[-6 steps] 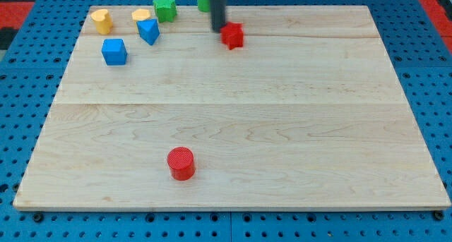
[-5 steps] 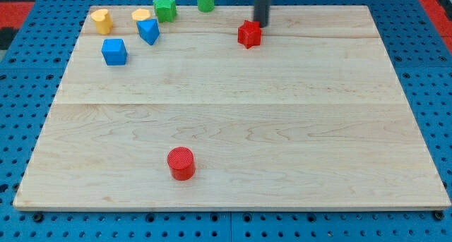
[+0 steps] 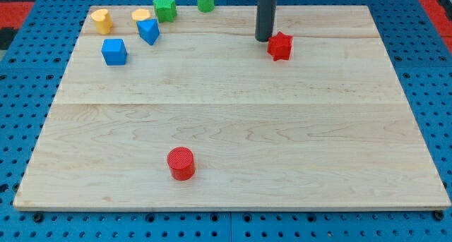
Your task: Slide the red star slightly to the right
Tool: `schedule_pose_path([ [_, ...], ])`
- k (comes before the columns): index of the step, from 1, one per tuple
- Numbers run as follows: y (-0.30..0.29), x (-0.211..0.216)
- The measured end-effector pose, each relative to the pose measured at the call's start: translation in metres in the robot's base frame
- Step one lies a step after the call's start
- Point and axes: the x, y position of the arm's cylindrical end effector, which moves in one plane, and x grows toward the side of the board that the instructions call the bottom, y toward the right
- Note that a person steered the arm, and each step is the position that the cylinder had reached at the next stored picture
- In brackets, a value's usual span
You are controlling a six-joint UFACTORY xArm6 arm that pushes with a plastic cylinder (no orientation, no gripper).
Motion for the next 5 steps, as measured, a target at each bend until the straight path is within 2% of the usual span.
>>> schedule_pose_path([
  [1, -0.009, 0.016],
  [2, 0.038, 0.016],
  [4, 0.021, 0.041],
  [5, 0.076, 0.031],
])
